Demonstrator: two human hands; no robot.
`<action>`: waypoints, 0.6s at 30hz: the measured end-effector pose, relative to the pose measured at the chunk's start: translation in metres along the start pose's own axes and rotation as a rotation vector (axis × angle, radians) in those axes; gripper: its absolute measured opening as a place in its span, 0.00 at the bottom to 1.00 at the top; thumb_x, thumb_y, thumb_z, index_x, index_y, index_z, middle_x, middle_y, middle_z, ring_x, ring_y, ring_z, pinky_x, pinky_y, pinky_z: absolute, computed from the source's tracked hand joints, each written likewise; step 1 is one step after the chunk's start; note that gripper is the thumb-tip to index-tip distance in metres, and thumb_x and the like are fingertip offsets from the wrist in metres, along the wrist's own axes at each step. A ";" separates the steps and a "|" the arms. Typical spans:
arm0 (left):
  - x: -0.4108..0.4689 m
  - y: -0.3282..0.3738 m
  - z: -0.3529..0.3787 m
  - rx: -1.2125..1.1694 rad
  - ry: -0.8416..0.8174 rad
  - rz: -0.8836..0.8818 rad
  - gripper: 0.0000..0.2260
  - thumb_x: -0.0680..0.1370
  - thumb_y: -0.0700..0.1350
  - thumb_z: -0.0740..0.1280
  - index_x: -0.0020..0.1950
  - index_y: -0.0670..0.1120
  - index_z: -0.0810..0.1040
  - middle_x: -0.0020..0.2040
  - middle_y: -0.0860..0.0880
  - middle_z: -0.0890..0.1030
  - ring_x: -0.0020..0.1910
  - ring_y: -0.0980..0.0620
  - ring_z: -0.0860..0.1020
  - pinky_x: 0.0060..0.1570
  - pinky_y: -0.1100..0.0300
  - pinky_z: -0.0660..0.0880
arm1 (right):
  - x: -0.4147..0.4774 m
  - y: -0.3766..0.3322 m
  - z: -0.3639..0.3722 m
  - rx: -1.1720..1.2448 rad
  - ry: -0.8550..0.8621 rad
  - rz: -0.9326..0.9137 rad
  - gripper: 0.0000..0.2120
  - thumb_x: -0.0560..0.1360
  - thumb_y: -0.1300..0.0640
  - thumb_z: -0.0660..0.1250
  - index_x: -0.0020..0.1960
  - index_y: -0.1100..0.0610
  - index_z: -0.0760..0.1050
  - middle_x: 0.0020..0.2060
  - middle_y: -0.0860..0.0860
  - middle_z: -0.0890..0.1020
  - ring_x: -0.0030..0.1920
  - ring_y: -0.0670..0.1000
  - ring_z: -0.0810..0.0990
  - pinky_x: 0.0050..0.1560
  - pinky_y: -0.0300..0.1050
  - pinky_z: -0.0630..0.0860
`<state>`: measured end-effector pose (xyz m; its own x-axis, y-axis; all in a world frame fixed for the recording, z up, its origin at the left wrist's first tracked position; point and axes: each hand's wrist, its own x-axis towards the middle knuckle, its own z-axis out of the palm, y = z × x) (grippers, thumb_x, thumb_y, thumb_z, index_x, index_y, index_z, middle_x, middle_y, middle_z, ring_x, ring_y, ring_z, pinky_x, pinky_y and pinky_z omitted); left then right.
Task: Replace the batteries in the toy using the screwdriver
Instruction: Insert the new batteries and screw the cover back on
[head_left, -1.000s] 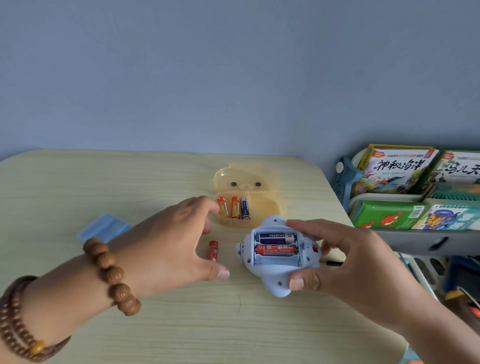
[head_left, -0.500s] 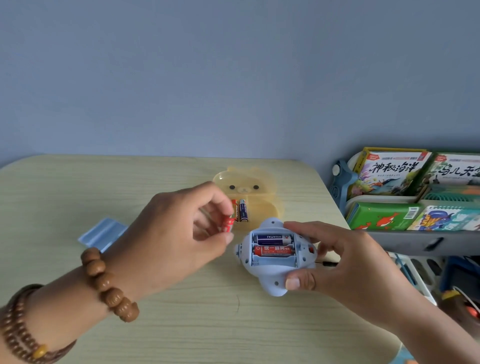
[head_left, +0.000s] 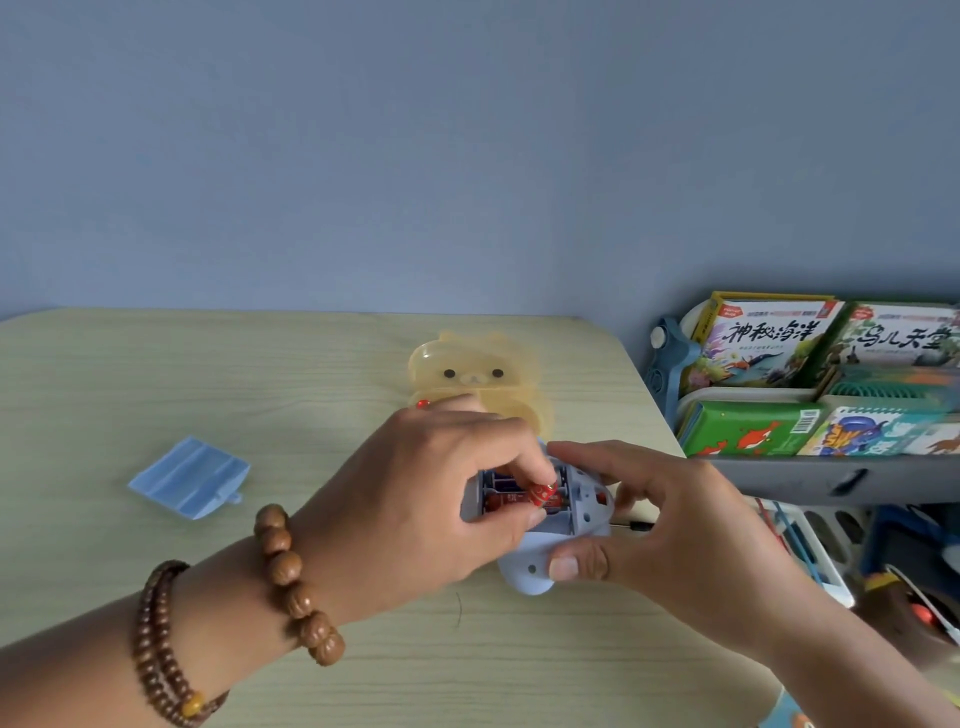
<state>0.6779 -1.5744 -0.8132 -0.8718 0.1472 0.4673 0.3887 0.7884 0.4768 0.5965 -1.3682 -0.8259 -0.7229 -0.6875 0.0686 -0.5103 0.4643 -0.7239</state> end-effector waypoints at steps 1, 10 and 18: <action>0.000 -0.001 0.000 -0.007 -0.007 0.003 0.07 0.70 0.46 0.77 0.47 0.52 0.84 0.39 0.68 0.75 0.41 0.65 0.77 0.43 0.72 0.71 | 0.000 0.001 0.000 0.003 0.003 0.003 0.35 0.57 0.42 0.82 0.64 0.37 0.78 0.52 0.32 0.83 0.48 0.41 0.78 0.48 0.24 0.71; 0.003 -0.005 0.004 0.027 -0.129 0.048 0.05 0.75 0.45 0.72 0.49 0.53 0.84 0.44 0.60 0.80 0.46 0.59 0.74 0.46 0.62 0.74 | 0.002 0.002 0.001 0.030 0.000 0.003 0.36 0.56 0.42 0.82 0.63 0.38 0.79 0.52 0.33 0.83 0.47 0.44 0.80 0.49 0.32 0.75; -0.002 -0.011 0.004 0.045 -0.142 0.018 0.06 0.77 0.49 0.68 0.50 0.53 0.84 0.49 0.58 0.80 0.51 0.58 0.77 0.51 0.61 0.73 | 0.001 0.005 -0.001 0.041 0.019 0.014 0.35 0.55 0.40 0.81 0.62 0.36 0.78 0.52 0.34 0.84 0.46 0.45 0.80 0.49 0.36 0.76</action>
<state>0.6746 -1.5808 -0.8227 -0.8993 0.2421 0.3642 0.3938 0.8104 0.4338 0.5930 -1.3662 -0.8285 -0.7389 -0.6701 0.0710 -0.4807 0.4504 -0.7524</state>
